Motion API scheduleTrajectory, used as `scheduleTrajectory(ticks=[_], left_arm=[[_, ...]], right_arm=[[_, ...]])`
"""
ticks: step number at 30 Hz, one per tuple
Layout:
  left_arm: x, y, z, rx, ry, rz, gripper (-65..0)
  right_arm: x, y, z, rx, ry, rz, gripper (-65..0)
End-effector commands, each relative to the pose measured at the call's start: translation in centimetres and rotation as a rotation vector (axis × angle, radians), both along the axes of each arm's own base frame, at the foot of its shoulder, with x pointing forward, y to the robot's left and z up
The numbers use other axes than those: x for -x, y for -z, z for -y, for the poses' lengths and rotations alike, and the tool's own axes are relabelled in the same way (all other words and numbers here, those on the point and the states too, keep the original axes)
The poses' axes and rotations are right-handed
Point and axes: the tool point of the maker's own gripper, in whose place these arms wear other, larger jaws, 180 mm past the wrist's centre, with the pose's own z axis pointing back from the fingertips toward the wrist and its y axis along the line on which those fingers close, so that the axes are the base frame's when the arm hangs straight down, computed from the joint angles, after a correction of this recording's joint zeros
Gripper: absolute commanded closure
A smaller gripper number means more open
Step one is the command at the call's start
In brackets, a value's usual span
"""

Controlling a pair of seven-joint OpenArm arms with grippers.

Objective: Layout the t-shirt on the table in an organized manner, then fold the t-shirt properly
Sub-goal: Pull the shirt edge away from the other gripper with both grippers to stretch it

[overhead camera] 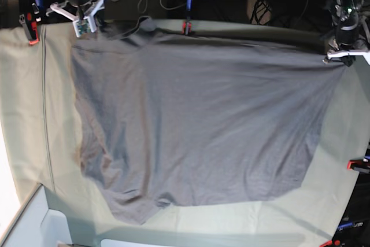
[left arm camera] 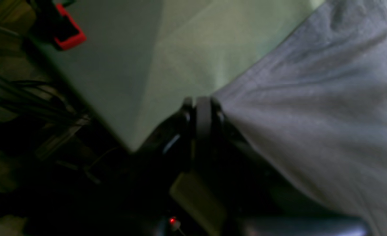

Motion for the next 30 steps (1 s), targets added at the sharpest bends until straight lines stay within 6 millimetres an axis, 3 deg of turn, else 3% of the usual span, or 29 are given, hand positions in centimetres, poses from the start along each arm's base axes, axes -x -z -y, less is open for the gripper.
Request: scheduleTrajectory(ticks=[1, 8, 14, 19, 30], left_arm=[[-0.6, -1.8, -1.2, -0.064, 0.008, 0.037, 0.0], [0.4, -3.1, -3.7, -0.1, -0.054, 0.052, 0.0], [0.5, -3.0, -3.7, -0.1, -0.055, 0.048, 0.0], [0.3, -2.8, -3.5, -0.093, -0.055, 0.052, 0.0], [-0.3, -1.1, -2.6, -0.061, -0.04, 0.029, 0.0]], right_arm=[[-0.4, -0.6, 0.1, 0.003, -0.013, 0.025, 0.0], [0.8, 0.9, 0.4, 0.008, -0.01, -0.025, 0.0], [1.3, 1.3, -1.1, -0.02, -0.041, -0.043, 0.0], [1.3, 1.3, -1.2, -0.022, -0.043, -0.042, 0.0], [0.4, -0.6, -1.6, -0.046, -0.048, 0.059, 0.0]])
